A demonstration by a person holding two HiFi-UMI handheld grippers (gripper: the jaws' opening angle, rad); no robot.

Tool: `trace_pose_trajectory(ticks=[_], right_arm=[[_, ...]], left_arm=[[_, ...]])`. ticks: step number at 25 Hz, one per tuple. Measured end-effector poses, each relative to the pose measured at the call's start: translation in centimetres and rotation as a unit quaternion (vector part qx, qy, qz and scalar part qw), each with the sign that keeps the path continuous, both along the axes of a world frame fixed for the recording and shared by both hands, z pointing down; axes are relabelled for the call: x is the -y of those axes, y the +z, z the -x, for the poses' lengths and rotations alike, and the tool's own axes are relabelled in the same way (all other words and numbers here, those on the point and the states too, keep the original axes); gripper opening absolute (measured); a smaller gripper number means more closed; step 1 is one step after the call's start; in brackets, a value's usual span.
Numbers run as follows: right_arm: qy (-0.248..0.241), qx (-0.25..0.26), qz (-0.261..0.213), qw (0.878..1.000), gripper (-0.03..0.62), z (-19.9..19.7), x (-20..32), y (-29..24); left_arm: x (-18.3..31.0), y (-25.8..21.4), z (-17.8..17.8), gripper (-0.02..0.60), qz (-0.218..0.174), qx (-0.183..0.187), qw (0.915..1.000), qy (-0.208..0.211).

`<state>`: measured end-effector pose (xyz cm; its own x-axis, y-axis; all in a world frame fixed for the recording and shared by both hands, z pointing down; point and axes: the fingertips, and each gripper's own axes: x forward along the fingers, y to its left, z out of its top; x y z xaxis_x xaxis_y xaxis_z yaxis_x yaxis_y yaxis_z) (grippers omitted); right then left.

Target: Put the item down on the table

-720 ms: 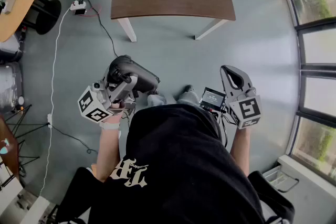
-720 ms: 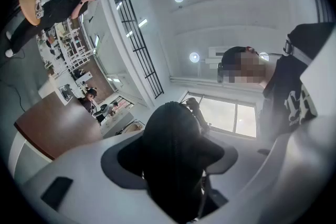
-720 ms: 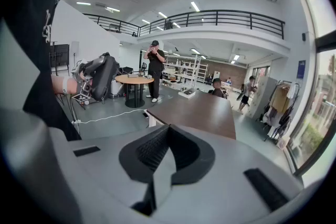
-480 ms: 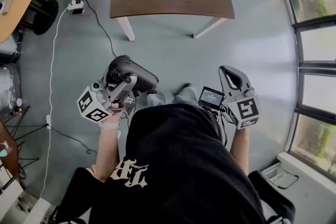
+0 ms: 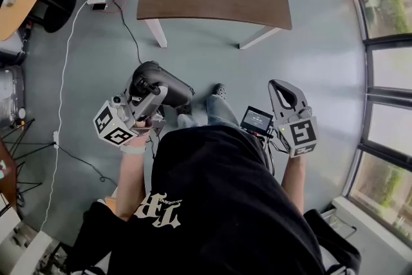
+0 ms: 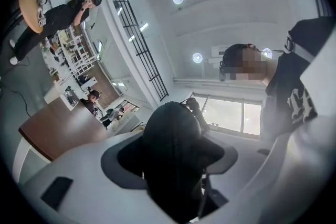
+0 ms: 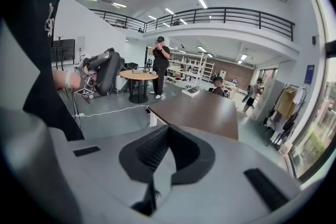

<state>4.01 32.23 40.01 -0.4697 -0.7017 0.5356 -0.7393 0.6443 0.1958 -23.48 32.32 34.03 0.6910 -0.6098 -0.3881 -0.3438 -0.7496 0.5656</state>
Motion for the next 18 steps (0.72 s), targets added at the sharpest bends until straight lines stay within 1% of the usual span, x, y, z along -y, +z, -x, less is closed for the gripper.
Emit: trace_pose_trajectory(ticks=[3,8,11,18], right_arm=[[-0.009,0.006,0.000,1.000,-0.012,-0.7,2.0,0.3],[-0.038,0.008,-0.008,0.999,-0.012,-1.9,4.4,0.4],[-0.035,0.007,-0.004,0.999,-0.012,-4.0,5.4,1.0],[-0.017,0.029,-0.005,0.999,-0.012,-7.9,7.5,1.7]], left_arm=[[0.6,-0.2,-0.8,0.275,0.005,0.002,0.9999,-0.012],[2.2,-0.1,-4.2,0.275,0.015,0.014,0.9997,-0.011],[3.3,-0.1,-6.4,0.275,0.017,0.019,0.9997,-0.005],[4.8,0.3,-10.4,0.275,0.027,0.037,0.9989,0.007]])
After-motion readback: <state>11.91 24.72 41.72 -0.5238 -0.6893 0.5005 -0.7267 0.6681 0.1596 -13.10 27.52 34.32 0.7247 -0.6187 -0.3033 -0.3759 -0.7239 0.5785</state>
